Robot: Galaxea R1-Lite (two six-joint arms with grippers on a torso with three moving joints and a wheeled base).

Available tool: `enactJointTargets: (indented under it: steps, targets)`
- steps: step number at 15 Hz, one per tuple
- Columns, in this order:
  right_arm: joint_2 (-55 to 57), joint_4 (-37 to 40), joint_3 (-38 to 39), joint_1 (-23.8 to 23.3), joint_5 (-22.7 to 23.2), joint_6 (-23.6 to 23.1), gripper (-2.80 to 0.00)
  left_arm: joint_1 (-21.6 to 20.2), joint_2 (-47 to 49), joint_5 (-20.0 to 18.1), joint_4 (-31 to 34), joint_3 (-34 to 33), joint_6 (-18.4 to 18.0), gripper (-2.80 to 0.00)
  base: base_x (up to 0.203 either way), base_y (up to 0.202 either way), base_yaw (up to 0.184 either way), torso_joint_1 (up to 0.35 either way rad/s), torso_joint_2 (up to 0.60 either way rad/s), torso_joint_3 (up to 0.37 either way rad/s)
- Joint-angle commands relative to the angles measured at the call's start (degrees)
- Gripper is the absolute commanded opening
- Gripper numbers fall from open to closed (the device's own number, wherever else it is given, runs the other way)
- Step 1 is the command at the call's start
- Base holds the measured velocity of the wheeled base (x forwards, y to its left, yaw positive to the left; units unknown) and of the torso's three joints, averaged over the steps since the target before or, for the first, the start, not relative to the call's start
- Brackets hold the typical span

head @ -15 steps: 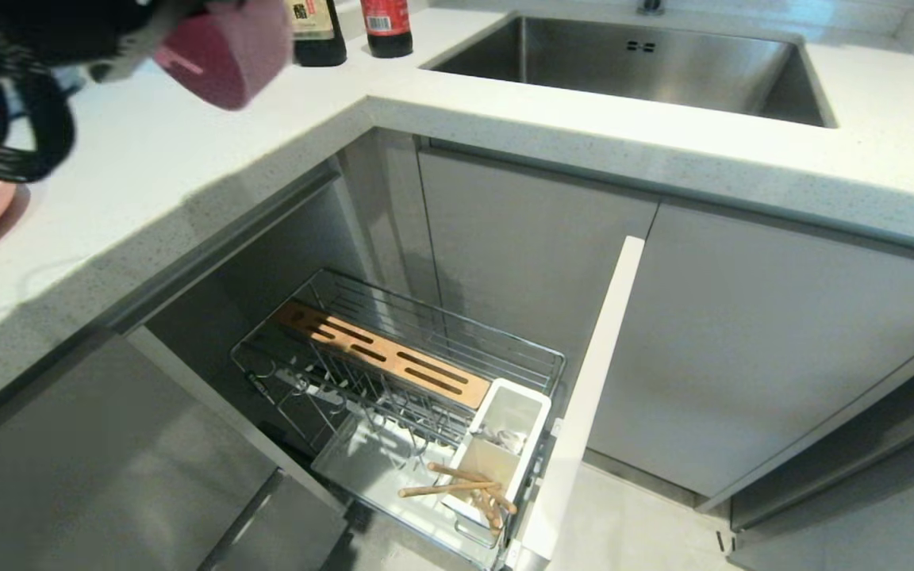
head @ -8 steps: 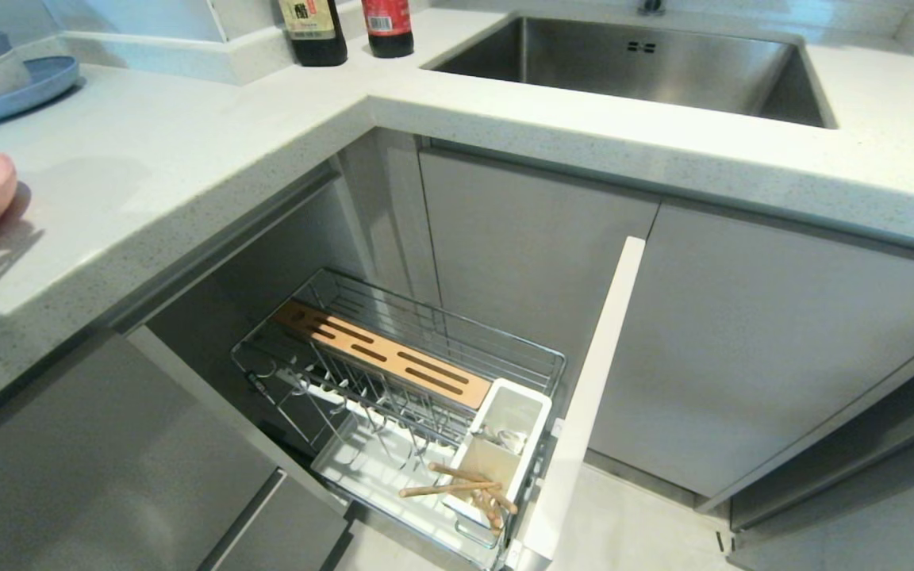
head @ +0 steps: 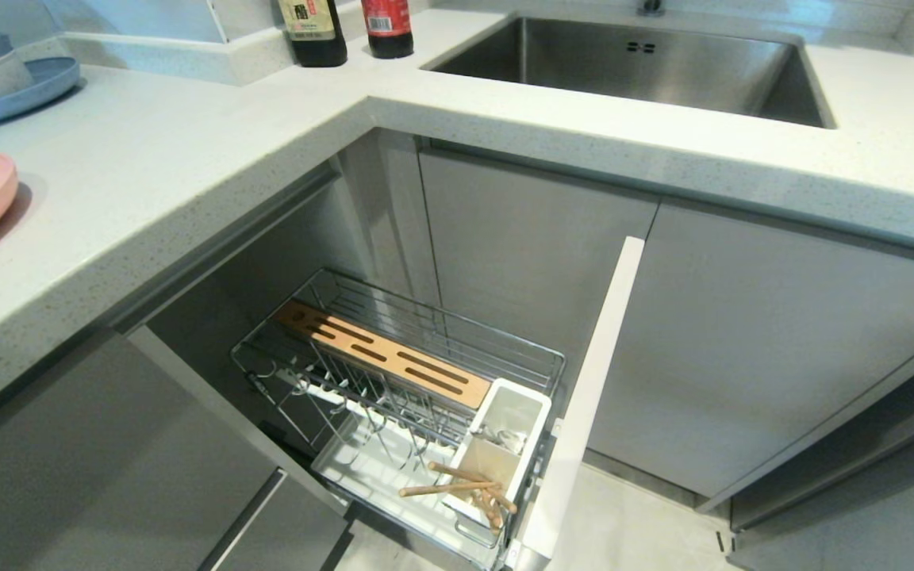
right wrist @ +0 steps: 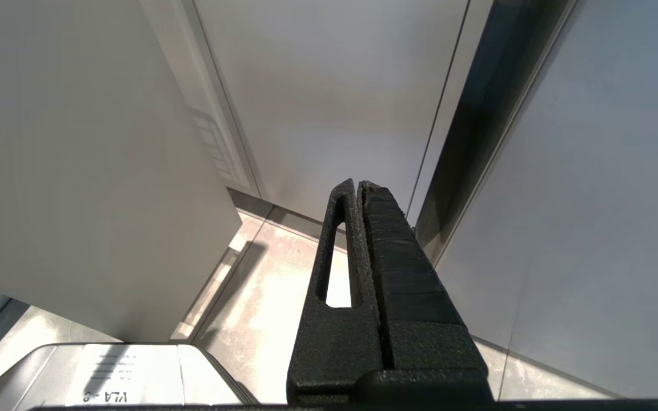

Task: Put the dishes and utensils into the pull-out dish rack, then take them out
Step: Take the bowl out of the cupboard

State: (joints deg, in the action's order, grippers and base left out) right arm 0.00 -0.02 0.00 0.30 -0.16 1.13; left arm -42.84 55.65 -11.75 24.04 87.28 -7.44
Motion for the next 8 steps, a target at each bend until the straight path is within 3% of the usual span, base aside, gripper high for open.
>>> enactJointTargets:
  steps: [1, 5, 8]
  targets:
    - [0.0, -0.1, 0.1, 0.0, 0.0, 0.0, -2.8, -5.2, 1.1, -3.7, 8.8, 3.1, -2.7, -2.8, 0.0, 0.0, 0.0, 0.0, 0.0, 0.0]
    - [0.0, -0.1, 0.1, 0.0, 0.1, 0.0, -2.8, -5.7, 11.0, -5.9, 34.6, 20.8, -13.1, -2.8, 0.0, 0.0, 0.0, 0.0, 0.0, 0.0]
    - [0.0, 0.0, 0.1, 0.0, 0.0, 0.0, -2.8, -6.1, 17.2, -6.9, 41.0, 24.4, -19.4, -2.8, 0.0, 0.0, 0.0, 0.0, 0.0, 0.0]
